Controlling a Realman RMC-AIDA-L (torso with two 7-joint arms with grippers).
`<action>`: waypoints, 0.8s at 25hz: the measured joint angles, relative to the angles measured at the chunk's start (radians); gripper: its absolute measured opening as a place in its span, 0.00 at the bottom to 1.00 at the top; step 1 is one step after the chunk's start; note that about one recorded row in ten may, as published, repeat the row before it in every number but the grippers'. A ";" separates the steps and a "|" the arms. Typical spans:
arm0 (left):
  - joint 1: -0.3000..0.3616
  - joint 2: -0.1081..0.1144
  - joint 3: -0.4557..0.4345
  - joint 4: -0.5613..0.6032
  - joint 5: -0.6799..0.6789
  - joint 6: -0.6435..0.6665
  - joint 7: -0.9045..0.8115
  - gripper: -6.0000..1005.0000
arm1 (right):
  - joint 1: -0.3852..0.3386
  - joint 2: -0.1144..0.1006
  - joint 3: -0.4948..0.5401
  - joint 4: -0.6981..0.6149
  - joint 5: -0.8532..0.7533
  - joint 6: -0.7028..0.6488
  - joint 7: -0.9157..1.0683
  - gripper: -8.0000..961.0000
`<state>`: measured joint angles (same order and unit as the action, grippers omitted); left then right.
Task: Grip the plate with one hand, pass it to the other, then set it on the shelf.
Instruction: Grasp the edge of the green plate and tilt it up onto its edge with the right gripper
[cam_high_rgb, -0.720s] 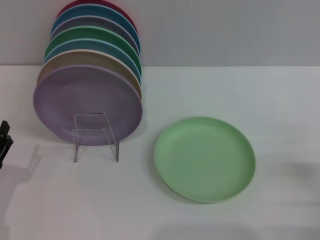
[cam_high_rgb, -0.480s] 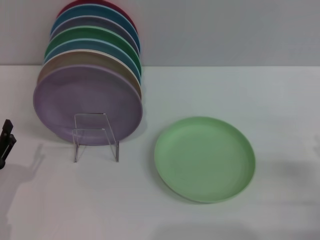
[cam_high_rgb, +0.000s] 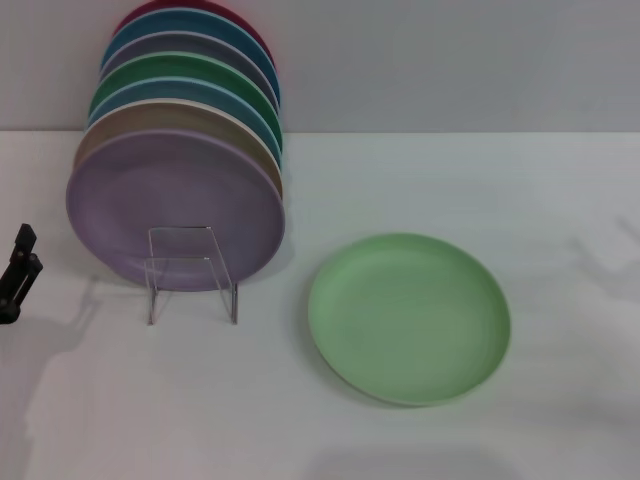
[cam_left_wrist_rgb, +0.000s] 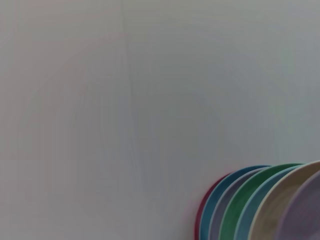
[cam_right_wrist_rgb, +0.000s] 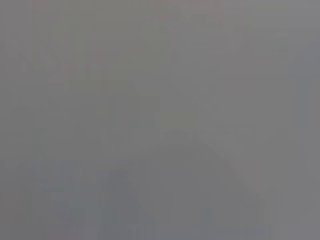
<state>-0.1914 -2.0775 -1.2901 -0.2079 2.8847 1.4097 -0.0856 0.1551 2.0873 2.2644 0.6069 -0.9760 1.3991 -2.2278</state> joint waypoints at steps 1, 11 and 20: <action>-0.005 -0.001 0.000 0.002 0.001 -0.003 0.000 0.80 | -0.016 0.000 -0.042 0.080 -0.024 -0.057 0.069 0.86; -0.023 -0.001 0.003 -0.001 -0.002 -0.005 -0.003 0.80 | -0.083 -0.016 -0.295 0.903 -0.785 -0.407 1.123 0.86; -0.031 -0.001 0.014 -0.001 -0.002 -0.001 0.000 0.79 | 0.172 -0.021 -0.290 1.028 -1.425 0.000 1.696 0.85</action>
<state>-0.2222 -2.0785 -1.2765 -0.2094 2.8829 1.4083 -0.0853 0.3271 2.0666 1.9743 1.6350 -2.4012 1.3992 -0.5321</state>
